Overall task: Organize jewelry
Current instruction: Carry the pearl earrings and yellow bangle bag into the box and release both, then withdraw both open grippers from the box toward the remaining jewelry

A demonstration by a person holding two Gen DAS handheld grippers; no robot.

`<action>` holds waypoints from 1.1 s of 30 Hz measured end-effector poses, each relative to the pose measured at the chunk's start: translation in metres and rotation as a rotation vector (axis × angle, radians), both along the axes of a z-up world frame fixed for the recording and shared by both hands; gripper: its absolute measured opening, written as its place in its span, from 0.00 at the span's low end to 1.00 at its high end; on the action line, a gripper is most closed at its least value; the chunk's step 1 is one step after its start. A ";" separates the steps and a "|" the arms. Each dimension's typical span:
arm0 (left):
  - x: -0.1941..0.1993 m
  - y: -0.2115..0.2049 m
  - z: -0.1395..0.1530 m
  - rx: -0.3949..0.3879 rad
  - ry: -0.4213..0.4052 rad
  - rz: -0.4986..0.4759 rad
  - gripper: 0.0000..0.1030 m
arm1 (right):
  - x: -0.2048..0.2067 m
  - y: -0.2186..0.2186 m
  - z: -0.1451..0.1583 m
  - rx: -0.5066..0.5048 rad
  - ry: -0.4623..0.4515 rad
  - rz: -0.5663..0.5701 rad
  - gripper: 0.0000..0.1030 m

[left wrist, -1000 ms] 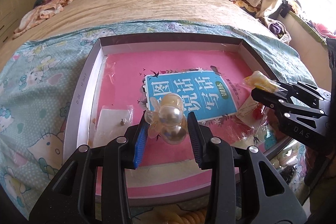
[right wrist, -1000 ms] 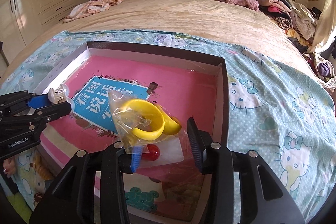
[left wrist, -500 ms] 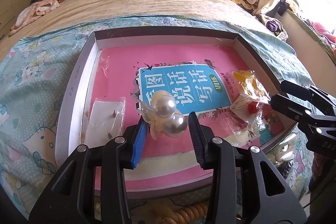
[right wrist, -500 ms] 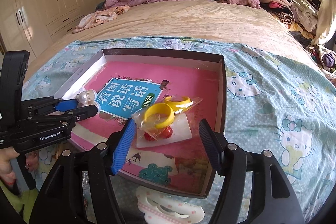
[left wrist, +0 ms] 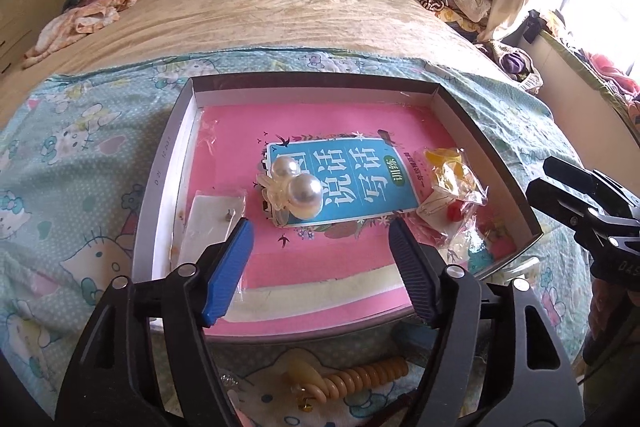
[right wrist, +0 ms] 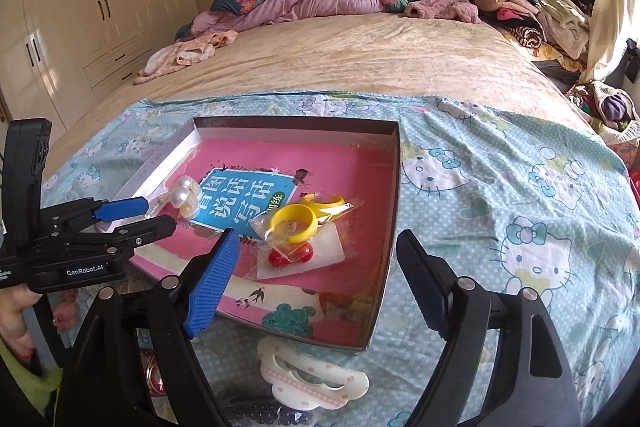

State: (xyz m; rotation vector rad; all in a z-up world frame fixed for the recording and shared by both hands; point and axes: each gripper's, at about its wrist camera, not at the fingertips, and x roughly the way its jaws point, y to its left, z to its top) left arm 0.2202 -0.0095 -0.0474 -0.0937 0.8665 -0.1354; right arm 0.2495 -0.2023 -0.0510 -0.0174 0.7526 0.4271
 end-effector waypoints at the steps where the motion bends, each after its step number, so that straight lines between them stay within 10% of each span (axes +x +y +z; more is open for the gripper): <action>1: -0.001 0.001 0.002 -0.002 -0.002 0.006 0.65 | -0.002 -0.001 0.002 0.003 -0.005 -0.004 0.80; 10: -0.017 0.018 0.031 -0.043 -0.058 0.050 0.90 | -0.012 -0.008 0.015 0.018 -0.028 -0.012 0.81; 33: -0.063 0.054 0.074 -0.066 -0.156 0.138 0.91 | -0.051 -0.013 0.056 0.053 -0.121 0.002 0.87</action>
